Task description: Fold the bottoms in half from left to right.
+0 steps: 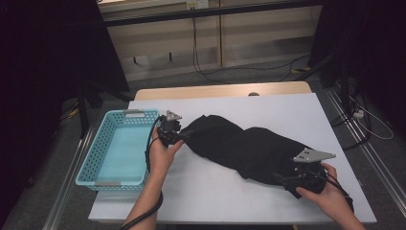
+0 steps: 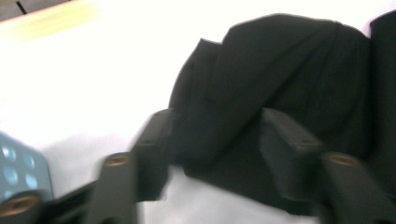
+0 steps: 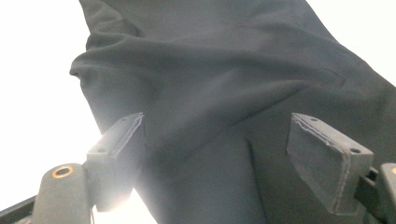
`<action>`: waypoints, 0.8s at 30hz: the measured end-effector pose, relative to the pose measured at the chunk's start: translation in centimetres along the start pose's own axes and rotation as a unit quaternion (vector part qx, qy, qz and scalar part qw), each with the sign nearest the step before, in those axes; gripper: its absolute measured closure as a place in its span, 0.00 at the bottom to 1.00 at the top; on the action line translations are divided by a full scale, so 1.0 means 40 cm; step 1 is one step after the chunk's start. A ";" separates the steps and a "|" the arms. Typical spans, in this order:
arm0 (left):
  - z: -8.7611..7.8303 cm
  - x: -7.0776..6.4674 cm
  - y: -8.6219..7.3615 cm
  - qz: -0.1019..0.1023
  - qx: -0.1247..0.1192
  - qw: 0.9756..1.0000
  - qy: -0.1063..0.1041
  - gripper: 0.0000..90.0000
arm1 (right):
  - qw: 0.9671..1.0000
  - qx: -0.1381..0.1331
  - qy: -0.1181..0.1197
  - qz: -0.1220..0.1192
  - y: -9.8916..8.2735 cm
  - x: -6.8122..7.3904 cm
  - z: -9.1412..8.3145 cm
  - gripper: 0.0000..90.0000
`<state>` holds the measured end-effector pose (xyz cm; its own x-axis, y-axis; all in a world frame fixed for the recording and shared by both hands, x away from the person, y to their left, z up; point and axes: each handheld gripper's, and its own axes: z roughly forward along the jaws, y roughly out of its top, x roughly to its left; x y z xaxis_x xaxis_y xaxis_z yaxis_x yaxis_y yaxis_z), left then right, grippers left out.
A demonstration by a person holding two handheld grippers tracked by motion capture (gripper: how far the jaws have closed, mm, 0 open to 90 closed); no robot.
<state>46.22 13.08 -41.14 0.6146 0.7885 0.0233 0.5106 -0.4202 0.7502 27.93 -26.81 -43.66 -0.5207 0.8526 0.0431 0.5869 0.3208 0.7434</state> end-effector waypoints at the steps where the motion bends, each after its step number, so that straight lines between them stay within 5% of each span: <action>1: 0.003 0.003 0.005 0.001 0.002 1.000 -0.001 0.57 | 1.000 0.001 0.002 -0.001 0.000 0.001 0.001 0.22; 7: 0.047 -0.005 0.014 0.017 0.040 0.999 0.007 0.63 | 1.000 0.002 0.009 -0.002 0.002 0.005 0.005 0.22; 12: 0.083 0.002 -0.007 0.006 0.069 0.997 0.025 0.63 | 1.000 0.003 0.012 -0.006 0.002 0.007 0.006 0.22; 15: 0.093 0.010 -0.013 -0.007 0.081 0.997 0.012 0.76 | 1.000 0.005 0.013 -0.007 0.000 0.005 0.009 0.22; 20: 0.074 0.035 0.001 -0.033 0.075 0.997 0.013 0.88 | 1.000 0.004 0.016 -0.008 -0.001 0.003 0.009 0.22; 24: 0.035 0.068 0.025 -0.026 0.066 0.997 0.037 0.88 | 1.000 0.005 0.017 -0.008 -0.002 0.002 0.009 0.22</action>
<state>49.24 14.17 -41.25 0.5411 0.8400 0.0395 0.6184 -0.4293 0.6583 28.06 -26.62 -43.96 -0.5515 0.8324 0.0546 0.5839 0.3384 0.7380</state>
